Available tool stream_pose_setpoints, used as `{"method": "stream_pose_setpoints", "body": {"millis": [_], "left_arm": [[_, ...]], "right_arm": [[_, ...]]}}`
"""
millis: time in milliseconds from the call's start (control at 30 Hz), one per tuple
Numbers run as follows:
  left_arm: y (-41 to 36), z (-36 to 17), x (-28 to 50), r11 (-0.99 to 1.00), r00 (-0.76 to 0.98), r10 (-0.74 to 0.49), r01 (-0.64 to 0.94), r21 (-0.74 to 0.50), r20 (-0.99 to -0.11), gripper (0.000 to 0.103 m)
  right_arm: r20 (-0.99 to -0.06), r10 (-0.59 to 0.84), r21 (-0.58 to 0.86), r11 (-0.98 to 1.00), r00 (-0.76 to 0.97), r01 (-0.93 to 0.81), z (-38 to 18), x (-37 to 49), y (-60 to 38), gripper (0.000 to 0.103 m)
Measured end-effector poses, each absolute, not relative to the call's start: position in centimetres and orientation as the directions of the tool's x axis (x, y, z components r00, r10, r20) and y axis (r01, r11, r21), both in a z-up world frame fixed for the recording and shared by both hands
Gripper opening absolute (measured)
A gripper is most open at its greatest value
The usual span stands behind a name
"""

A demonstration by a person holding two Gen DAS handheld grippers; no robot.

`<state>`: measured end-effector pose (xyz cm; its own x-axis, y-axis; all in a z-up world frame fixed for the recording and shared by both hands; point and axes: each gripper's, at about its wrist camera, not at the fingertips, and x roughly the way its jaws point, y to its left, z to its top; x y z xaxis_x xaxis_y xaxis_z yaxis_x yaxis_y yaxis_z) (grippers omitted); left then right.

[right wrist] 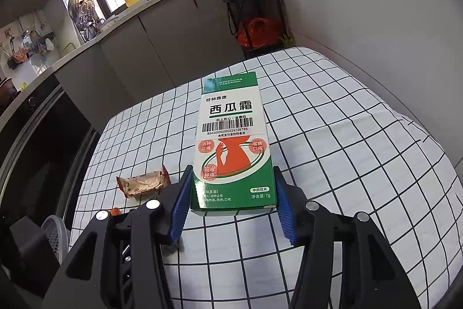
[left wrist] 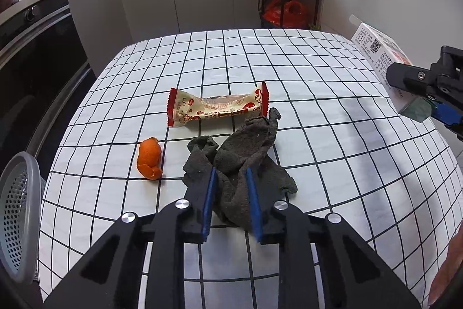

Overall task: Collect trash
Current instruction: 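Grasp the gray cloth with the left gripper while the right gripper holds the carton, then carry the gray cloth and the carton over the gray basket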

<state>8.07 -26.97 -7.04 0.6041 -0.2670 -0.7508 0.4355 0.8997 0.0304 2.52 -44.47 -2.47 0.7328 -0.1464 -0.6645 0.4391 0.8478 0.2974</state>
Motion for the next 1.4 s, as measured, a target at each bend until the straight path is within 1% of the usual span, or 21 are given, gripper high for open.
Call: {"method": "stream_pose_setpoints", "body": {"millis": [33, 100, 300, 467, 833, 1067, 1300, 1400], "left_arm": [[-26.8, -6.9, 8.0, 0.899, 0.601, -0.275, 0.438, 0.022, -0.75, 0.011], [-26.3, -6.4, 7.8, 0.896, 0.599, -0.286, 0.444, 0.013, -0.748, 0.01], [-25.0, -5.1, 7.5, 0.898, 0.607, -0.297, 0.44, 0.001, -0.737, 0.008], [-23.1, -3.1, 7.1, 0.905, 0.641, -0.306, 0.426, -0.005, -0.704, 0.007], [-15.6, 0.6, 6.7, 0.936, 0.697, -0.291, 0.35, -0.043, -0.655, 0.006], [-9.8, 2.0, 6.8, 0.964, 0.747, -0.221, 0.265, -0.024, -0.627, 0.006], [-2.4, 2.0, 8.0, 0.99, 0.771, -0.118, 0.141, -0.013, -0.626, 0.006], [0.4, 1.8, 8.3, 0.996, 0.781, -0.059, 0.087, 0.015, -0.622, 0.006]], "right_arm": [[-0.665, -0.144, 0.298, 0.849, 0.733, 0.436, -2.4, 2.5, -44.4, 0.051], [-0.664, -0.14, 0.299, 0.851, 0.735, 0.432, -2.4, 2.5, -44.2, 0.051], [-0.663, -0.121, 0.313, 0.852, 0.739, 0.42, -2.4, 2.6, -43.8, 0.051], [-0.659, -0.106, 0.307, 0.866, 0.745, 0.395, -2.1, 2.8, -43.0, 0.051], [-0.661, -0.064, 0.274, 0.907, 0.747, 0.319, -1.6, 3.8, -38.3, 0.051], [-0.651, -0.004, 0.259, 0.938, 0.759, 0.228, -1.0, 5.1, -32.6, 0.051], [-0.644, 0.075, 0.259, 0.958, 0.761, 0.125, -0.8, 7.1, -26.0, 0.051], [-0.648, 0.12, 0.268, 0.96, 0.752, 0.079, -1.1, 8.2, -23.1, 0.051]]}}
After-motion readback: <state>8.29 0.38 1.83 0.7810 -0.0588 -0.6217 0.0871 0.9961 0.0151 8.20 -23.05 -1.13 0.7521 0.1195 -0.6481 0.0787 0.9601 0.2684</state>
